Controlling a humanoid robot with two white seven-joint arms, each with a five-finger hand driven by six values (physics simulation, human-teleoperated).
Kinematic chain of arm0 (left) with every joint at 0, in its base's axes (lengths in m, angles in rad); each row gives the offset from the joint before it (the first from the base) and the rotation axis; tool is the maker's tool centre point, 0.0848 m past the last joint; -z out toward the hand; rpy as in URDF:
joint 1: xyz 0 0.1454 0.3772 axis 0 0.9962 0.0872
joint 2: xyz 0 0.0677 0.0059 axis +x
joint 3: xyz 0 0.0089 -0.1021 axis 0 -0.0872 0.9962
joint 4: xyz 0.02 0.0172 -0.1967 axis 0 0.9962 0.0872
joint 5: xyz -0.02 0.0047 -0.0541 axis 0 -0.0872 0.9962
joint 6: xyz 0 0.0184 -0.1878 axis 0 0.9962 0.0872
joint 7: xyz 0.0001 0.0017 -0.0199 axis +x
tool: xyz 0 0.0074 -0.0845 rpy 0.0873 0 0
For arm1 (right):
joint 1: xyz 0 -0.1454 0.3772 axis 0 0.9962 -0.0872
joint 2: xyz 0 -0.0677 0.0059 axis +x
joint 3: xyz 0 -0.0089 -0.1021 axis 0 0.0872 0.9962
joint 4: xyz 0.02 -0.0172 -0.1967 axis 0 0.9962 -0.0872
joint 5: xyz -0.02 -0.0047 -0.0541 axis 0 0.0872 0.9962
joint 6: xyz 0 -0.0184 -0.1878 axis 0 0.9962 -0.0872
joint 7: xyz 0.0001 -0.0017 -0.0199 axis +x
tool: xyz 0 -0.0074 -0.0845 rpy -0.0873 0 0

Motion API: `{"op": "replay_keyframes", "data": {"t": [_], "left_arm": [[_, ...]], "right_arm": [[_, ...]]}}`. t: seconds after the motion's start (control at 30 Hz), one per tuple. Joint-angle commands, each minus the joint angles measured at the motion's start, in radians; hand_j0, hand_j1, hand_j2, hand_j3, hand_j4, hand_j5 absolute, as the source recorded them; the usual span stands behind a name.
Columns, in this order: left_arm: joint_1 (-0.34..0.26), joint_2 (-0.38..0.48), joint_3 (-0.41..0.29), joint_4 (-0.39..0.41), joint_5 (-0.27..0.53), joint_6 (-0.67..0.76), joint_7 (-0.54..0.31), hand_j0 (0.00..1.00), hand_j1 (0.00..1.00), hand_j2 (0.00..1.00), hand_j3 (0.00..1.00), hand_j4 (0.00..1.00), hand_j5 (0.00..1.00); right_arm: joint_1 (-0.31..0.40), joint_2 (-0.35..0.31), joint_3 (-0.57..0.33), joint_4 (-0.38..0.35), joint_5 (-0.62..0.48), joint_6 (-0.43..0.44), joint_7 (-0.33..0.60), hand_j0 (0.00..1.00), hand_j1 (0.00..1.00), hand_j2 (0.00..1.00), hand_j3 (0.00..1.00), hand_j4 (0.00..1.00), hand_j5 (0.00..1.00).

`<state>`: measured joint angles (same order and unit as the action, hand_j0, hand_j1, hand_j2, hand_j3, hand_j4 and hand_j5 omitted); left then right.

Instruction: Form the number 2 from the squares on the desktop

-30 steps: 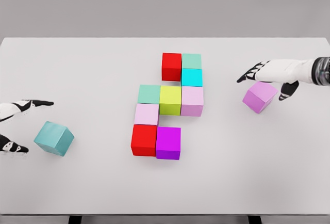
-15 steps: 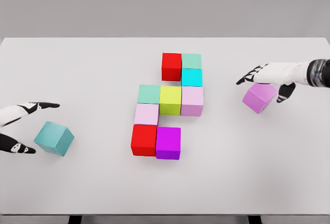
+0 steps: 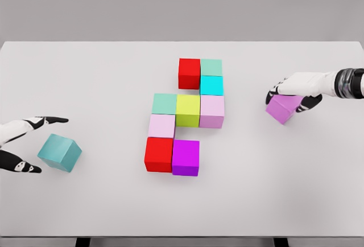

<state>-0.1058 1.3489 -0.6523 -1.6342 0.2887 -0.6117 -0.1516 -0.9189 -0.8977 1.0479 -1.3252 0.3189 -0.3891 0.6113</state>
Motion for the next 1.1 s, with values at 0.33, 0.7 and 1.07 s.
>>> {"op": "replay_keyframes", "data": {"t": [0.33,0.7,1.07], "left_arm": [[-0.009,-0.079,0.0,0.031,-0.069,0.001,0.001,0.99,0.99,0.99,0.99,0.99,0.99],[-0.011,-0.086,0.0,0.04,-0.111,0.001,0.0,0.99,0.99,0.99,0.99,0.99,0.99],[-0.015,-0.086,0.002,0.031,-0.148,0.001,0.0,0.99,0.99,0.99,0.99,0.99,0.99]], "right_arm": [[-0.011,-0.09,-0.012,-0.187,-0.052,-0.02,0.0,0.47,0.47,0.47,0.47,0.47,0.47],[0.003,-0.253,0.009,-0.43,-0.084,-0.222,0.0,0.48,0.48,0.48,0.48,0.48,0.48],[-0.009,-0.102,0.067,-0.43,-0.096,-0.222,0.0,0.51,0.51,0.51,0.51,0.51,0.51]]}}
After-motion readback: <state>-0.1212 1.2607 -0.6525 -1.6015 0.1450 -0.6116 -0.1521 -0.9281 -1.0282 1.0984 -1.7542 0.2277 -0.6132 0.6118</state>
